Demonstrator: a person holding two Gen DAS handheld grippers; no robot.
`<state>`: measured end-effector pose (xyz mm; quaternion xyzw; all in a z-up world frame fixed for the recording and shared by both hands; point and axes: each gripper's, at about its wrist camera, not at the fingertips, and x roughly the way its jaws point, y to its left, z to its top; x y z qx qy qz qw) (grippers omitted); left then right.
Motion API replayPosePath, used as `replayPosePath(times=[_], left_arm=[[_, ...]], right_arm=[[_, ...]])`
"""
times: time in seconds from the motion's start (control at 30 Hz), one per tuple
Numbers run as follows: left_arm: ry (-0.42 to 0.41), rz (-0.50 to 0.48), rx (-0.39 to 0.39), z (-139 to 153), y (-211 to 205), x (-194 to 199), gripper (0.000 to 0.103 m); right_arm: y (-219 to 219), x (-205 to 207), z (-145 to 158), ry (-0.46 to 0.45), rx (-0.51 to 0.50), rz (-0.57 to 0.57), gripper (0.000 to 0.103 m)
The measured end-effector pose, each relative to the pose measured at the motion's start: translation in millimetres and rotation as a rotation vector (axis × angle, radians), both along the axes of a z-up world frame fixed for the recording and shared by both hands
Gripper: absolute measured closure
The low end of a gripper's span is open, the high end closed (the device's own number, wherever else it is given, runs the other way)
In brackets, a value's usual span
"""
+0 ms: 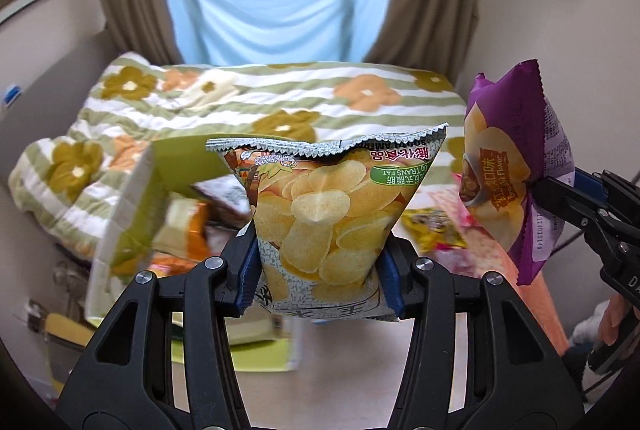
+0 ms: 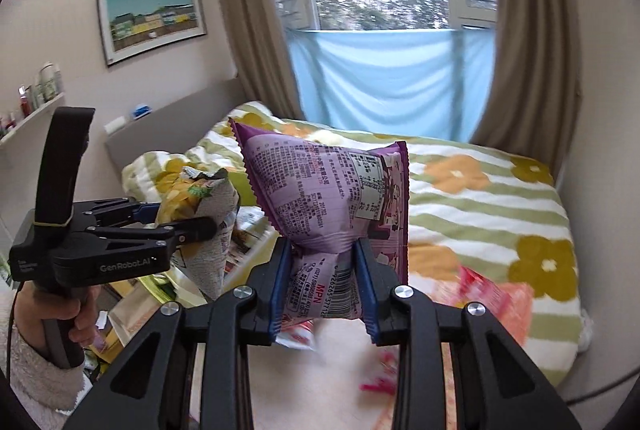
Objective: Organize snacks
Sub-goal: 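Carry both bags over the box and open both tools to drop them inside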
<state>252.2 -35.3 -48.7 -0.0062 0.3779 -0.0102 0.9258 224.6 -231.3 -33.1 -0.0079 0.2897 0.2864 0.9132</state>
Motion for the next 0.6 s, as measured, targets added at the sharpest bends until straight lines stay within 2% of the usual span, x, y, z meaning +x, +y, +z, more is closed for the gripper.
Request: replayPosePath(times=[0.27, 0.53, 0.57, 0.6], left_arm=[[0.051, 0.059, 0.021, -4.7, 109.8, 26.3, 0.057], [0.165, 0.016, -0.008, -44.5, 188.2, 67.6, 0.056], [0.183, 0.000, -0.009, -51.2, 193.9, 73.2, 0.056], [0.198, -0.016, -0.008, -57.3, 197.5, 78.0, 0.051]], right_arm=[[106.9, 21.5, 1.7, 0.022, 0.041, 0.101, 0.074], [189.0, 43.2, -16.1, 0.099, 0.032, 0.076, 0.074], [194.5, 44.9, -16.6, 0.106, 0.029, 0.068, 0.074], [202.0, 46.5, -20.0, 0.116, 0.025, 0.056, 0.074]])
